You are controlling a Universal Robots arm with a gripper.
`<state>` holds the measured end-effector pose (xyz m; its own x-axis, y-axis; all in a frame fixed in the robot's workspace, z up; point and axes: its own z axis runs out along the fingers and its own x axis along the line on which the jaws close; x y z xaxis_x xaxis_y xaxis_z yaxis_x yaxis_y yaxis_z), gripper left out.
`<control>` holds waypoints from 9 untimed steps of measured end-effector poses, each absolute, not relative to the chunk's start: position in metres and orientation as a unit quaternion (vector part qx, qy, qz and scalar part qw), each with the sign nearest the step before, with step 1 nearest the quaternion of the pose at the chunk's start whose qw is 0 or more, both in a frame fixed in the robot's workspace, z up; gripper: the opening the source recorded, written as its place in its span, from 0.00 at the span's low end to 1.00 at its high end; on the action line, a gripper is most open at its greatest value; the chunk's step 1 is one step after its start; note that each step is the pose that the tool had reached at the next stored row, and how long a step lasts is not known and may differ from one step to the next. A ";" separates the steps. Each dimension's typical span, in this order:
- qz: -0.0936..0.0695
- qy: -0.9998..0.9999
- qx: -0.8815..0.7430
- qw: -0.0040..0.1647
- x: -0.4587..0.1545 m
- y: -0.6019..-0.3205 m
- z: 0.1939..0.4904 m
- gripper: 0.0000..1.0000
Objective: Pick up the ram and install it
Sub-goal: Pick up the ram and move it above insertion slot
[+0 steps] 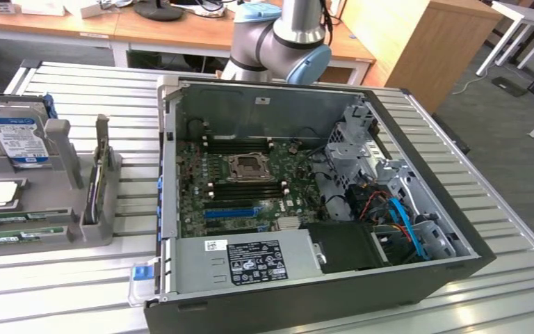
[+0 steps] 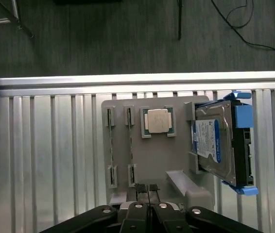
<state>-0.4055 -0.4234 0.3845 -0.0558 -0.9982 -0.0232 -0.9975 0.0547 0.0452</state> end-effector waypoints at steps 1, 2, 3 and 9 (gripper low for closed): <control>-0.024 -0.726 0.687 0.007 -0.406 -0.423 0.385 0.11; -0.024 -0.726 0.687 0.007 -0.406 -0.423 0.384 0.11; -0.024 -0.726 0.687 0.007 -0.406 -0.423 0.384 0.11; -0.024 -0.715 0.699 0.007 -0.406 -0.423 0.384 0.11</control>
